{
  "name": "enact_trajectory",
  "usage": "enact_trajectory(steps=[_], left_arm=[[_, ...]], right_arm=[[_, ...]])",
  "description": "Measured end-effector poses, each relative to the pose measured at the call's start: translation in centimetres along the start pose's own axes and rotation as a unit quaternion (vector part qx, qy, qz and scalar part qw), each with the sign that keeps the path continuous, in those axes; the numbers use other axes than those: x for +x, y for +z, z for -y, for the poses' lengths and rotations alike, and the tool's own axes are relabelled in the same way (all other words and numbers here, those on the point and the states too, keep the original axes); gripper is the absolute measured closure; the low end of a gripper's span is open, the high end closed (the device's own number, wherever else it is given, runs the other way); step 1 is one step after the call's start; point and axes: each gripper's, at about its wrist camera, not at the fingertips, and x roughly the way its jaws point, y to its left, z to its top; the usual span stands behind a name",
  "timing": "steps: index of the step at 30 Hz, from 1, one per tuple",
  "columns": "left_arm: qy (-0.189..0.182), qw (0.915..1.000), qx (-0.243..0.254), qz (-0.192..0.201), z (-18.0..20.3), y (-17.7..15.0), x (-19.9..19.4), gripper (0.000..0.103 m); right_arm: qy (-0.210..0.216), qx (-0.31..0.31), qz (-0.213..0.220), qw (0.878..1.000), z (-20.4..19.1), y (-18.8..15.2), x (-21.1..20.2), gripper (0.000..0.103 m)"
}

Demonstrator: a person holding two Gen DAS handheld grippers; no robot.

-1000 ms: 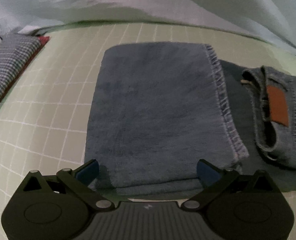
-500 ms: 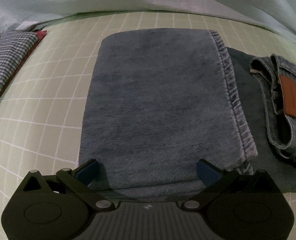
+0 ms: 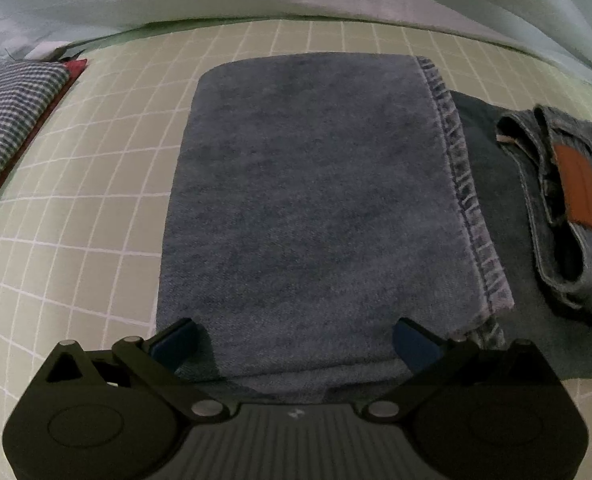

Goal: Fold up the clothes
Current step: 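Grasp the folded jeans bundle with both tools and lift it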

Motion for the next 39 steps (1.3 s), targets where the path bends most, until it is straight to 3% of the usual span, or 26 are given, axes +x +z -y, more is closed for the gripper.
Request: enact_trajectory(steps=[7,12,17,19,22,25,26,28,31,35,39], left_arm=[[-0.011,0.9996,-0.026,0.0,-2.0,-0.7,-1.5,0.0],[-0.004,0.9982,-0.059,0.011,-5.3,-1.0,-2.4,0.0],[0.007,0.9948,-0.1,0.018,-8.9,-1.2,-3.0,0.0],[0.011,0.9925,-0.121,0.014,-10.4,-1.6,-2.8,0.0],[0.018,0.9891,-0.146,0.005,-12.4,-2.4,-2.6,0.0],[0.02,0.9857,-0.167,0.011,-14.1,-3.1,-3.0,0.0],[0.016,0.9846,-0.174,0.013,-14.4,-3.3,-3.0,0.0],[0.006,0.9821,-0.187,0.017,-15.2,-3.5,-3.1,0.0],[-0.024,0.9786,-0.203,0.023,-15.5,-3.2,-2.9,0.0],[-0.089,0.9715,-0.213,0.053,-14.7,-2.2,-3.5,0.001],[-0.177,0.9559,-0.226,0.059,-13.3,-1.0,-3.3,0.007]], right_arm=[[0.053,-0.064,0.071,0.994,-6.9,2.8,-4.5,0.071],[0.132,-0.139,0.074,0.979,-15.0,2.5,-4.8,0.071],[0.192,-0.245,0.033,0.95,-24.9,-0.8,-1.8,0.067],[0.214,-0.274,0.007,0.938,-28.2,-2.4,0.0,0.055],[0.241,-0.246,-0.071,0.936,-30.6,-4.7,3.8,0.046],[0.226,-0.206,-0.107,0.946,-30.3,-5.7,5.3,0.041],[0.225,-0.189,-0.104,0.95,-29.5,-5.4,5.0,0.038],[0.226,-0.153,-0.089,0.958,-27.4,-4.4,4.1,0.02],[0.227,-0.099,-0.067,0.967,-24.3,-2.9,2.8,0.014],[0.169,-0.027,-0.032,0.985,-19.0,-1.9,1.2,0.007],[0.116,0.026,-0.037,0.992,-14.6,-2.3,1.1,0.007]])
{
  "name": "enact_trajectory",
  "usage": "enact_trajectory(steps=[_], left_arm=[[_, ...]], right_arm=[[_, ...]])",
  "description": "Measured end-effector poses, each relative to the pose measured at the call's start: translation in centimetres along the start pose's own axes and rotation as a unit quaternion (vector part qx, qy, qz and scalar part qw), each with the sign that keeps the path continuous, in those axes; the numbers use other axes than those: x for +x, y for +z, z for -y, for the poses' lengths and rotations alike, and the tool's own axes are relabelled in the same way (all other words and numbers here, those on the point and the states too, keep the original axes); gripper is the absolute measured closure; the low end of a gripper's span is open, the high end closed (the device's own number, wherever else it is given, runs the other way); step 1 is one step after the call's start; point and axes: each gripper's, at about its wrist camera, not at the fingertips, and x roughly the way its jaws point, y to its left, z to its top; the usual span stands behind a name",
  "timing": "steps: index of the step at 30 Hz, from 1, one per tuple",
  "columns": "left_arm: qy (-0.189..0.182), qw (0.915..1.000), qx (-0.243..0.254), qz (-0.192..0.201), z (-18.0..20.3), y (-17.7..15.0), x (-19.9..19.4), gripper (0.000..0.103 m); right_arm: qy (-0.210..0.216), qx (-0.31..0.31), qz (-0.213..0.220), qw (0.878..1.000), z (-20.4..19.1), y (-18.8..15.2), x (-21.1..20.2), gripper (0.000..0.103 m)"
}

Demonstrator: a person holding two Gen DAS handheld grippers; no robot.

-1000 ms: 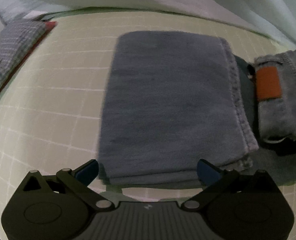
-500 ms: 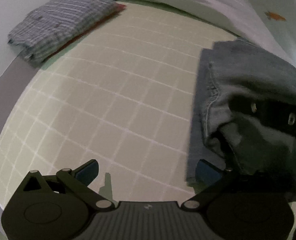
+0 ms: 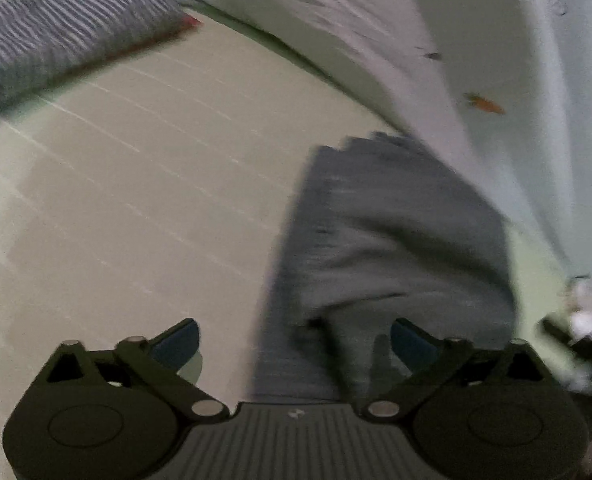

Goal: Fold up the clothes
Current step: 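Grasp the folded jeans bundle with both tools and lift it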

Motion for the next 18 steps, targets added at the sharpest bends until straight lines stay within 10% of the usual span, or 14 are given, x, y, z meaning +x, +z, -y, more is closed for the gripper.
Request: enact_trajectory(steps=[3,7,10,18], left_arm=[[-0.039,0.9987,-0.021,-0.023,0.7,-0.2,1.4,0.012],[-0.067,0.9953,-0.057,-0.042,0.9,-0.9,3.1,0.067],[-0.066,0.9973,-0.032,-0.009,1.5,-1.4,0.6,0.086],[-0.013,0.9989,-0.035,-0.028,-1.3,-3.5,0.7,0.079]], right_arm=[[-0.018,0.031,-0.015,0.999,2.0,-1.1,-0.2,0.007],[-0.025,0.038,-0.031,0.998,2.5,-2.0,0.4,0.007],[-0.032,0.02,-0.036,0.999,1.9,-2.1,0.9,0.007],[-0.043,-0.031,-0.057,0.997,0.6,-3.0,1.5,0.007]])
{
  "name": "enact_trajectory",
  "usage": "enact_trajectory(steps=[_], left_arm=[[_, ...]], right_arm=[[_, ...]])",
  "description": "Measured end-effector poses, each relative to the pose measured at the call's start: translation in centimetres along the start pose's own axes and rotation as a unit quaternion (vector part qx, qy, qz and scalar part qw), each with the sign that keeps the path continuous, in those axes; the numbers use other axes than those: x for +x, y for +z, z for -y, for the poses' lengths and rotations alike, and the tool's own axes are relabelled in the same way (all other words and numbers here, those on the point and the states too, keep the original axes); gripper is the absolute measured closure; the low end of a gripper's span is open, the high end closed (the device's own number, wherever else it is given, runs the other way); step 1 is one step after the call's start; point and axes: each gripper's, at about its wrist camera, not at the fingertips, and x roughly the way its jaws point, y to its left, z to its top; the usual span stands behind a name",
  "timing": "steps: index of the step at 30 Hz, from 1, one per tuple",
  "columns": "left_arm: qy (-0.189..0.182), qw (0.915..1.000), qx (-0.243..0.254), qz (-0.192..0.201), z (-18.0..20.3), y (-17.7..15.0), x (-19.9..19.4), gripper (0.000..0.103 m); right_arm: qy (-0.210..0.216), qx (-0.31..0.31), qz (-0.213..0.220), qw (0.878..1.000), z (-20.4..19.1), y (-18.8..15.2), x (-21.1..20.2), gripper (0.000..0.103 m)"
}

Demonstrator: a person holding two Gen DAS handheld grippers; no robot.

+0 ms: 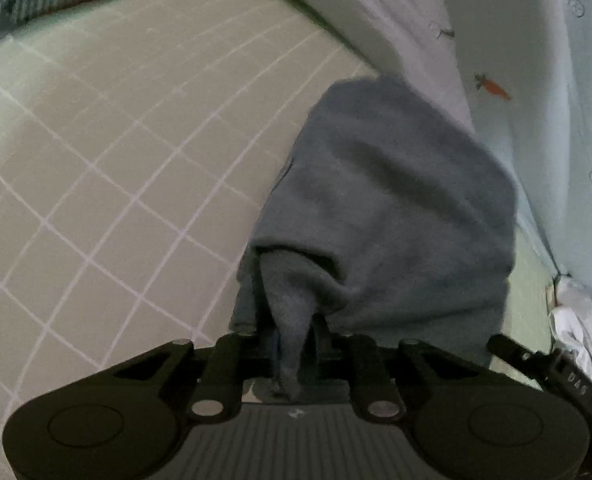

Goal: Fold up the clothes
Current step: 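Grasp the folded jeans bundle with both tools and lift it, then carry the folded jeans with both tools toward the plaid shirt by the white board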

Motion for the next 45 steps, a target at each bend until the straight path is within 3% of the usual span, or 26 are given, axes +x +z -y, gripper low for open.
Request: enact_trajectory(steps=[3,5,6,10,14,17,23,30,37,41,45], left_arm=[[0.012,0.9993,0.031,0.015,0.8,0.5,-0.9,0.056],[0.044,0.9959,0.07,0.037,1.7,1.0,-1.6,0.023],[0.061,0.9927,0.09,0.051,2.1,1.2,-1.8,0.02],[0.072,0.9867,0.136,0.053,1.8,3.3,-1.1,0.008],[0.087,0.9804,0.17,0.05,2.0,5.5,0.6,0.005],[0.07,0.9781,0.192,0.04,1.9,6.4,1.8,0.003],[-0.027,0.9782,0.206,0.007,1.5,8.6,4.0,0.003],[-0.12,0.9823,0.141,-0.032,0.3,10.5,6.4,0.001],[-0.171,0.9688,0.171,-0.053,1.3,10.8,7.7,0.0],[-0.189,0.9679,0.157,-0.052,1.1,10.7,8.0,0.0],[-0.23,0.9637,0.12,-0.062,0.5,10.6,8.5,0.001]], right_arm=[[0.01,-0.005,-0.002,1.0,-0.4,0.0,0.0,0.007],[0.016,-0.007,-0.003,1.0,-0.6,0.1,0.0,0.005],[0.019,-0.007,-0.002,1.0,-0.7,0.2,0.1,0.002],[0.031,-0.006,-0.005,0.999,-1.2,1.1,1.1,0.001],[0.029,-0.016,-0.013,0.999,-2.0,2.2,2.9,0.001],[0.034,-0.023,-0.023,0.999,-2.3,3.1,4.3,0.0],[0.053,-0.047,-0.045,0.996,-3.0,4.9,7.1,0.0],[0.089,-0.069,-0.064,0.992,-3.2,6.2,8.7,0.0],[0.113,-0.087,-0.076,0.987,-3.1,6.7,9.3,0.0],[0.134,-0.075,-0.082,0.985,-3.3,7.2,9.8,0.0],[0.161,-0.037,-0.096,0.982,-4.1,7.7,10.6,0.0]])
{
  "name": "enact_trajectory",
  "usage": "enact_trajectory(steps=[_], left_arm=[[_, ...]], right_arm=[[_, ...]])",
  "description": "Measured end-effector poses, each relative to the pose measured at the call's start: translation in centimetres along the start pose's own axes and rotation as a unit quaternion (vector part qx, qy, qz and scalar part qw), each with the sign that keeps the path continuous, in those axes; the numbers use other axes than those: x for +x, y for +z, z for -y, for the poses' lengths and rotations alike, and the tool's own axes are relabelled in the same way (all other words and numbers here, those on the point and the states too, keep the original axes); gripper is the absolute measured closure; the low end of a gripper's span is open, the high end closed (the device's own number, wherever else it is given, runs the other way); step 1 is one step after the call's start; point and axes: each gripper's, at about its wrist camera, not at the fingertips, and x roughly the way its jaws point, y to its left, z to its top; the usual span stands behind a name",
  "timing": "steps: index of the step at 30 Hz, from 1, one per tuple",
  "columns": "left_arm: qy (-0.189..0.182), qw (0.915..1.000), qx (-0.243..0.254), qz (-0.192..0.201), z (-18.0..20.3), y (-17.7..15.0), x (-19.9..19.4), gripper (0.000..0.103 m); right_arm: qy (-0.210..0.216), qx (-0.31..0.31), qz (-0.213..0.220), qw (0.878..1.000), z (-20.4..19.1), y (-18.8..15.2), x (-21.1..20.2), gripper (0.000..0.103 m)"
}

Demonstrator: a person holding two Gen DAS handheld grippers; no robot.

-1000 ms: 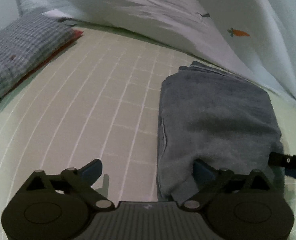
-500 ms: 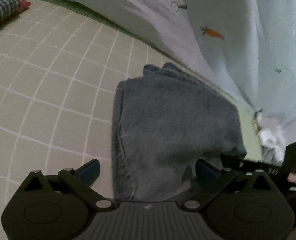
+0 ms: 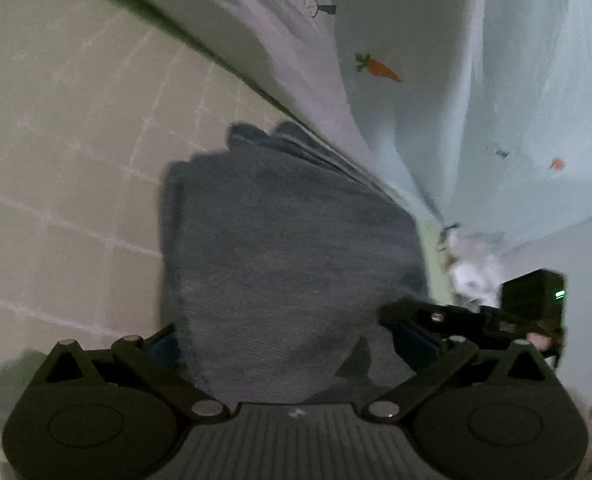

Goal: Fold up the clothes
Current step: 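Carry the folded jeans with both tools toward the plaid shirt by the white board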

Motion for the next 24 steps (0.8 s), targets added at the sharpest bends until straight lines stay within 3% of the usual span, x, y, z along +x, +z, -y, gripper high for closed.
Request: enact_trajectory(steps=[5,9,15,24], left_arm=[[0.005,0.9999,-0.005,0.009,1.5,-1.1,0.1,0.002],[0.005,0.9995,-0.025,0.018,2.7,-2.6,-1.4,0.002],[0.027,0.9972,-0.058,0.038,4.7,-6.9,-5.3,0.011],[0.045,0.9923,-0.061,0.098,11.8,-14.2,-9.0,0.013]], right_arm=[[0.014,0.006,0.005,1.0,-1.3,-0.3,0.2,0.003],[0.035,0.011,0.018,0.999,-2.8,-1.6,-1.8,0.028],[0.053,-0.016,0.02,0.998,-5.0,-5.2,-5.4,0.047],[0.095,-0.008,0.046,0.994,-4.4,-11.0,-13.1,0.048]])
